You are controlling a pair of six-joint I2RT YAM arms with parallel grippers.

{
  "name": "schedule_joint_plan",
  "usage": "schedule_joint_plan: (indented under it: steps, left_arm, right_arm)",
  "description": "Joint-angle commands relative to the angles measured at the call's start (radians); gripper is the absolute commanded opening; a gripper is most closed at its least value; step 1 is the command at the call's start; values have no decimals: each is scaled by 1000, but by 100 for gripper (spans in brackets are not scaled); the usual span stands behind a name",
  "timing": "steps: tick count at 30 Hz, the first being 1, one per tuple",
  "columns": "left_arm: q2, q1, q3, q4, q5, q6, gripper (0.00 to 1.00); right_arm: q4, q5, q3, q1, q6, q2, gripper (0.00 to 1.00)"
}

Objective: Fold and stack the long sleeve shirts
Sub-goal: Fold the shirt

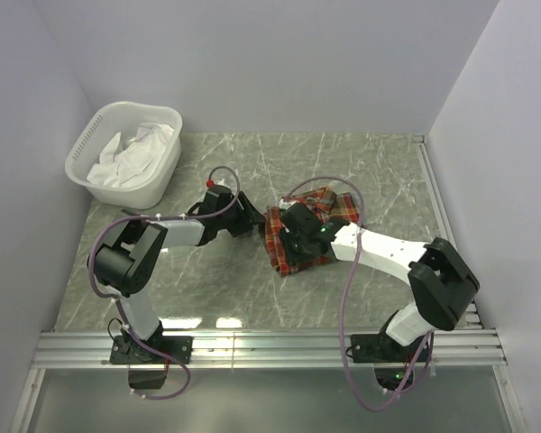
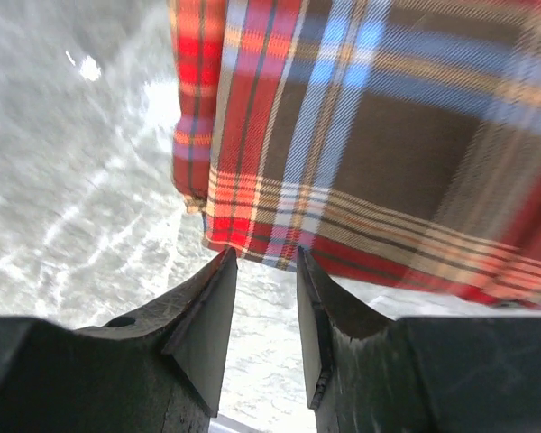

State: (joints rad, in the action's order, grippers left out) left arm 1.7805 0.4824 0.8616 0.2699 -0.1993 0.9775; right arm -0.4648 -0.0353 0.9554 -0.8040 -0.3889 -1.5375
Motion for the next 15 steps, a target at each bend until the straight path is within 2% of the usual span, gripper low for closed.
schedule_joint_plan:
  steps: [1, 6, 11, 15]
  left_arm:
    - [-49, 4, -53, 127, -20, 20, 61]
    - [-82, 4, -81, 184, -34, 44, 60]
    - [-162, 7, -139, 186, 23, 35, 61]
    - [-93, 8, -69, 163, 14, 18, 61]
  right_arm:
    - [0, -116, 100, 17, -10, 73, 41]
    - [11, -112, 221, 91, -19, 34, 42]
    - [55, -63, 293, 117, -28, -35, 42]
    - [69, -54, 358, 129, -44, -102, 42]
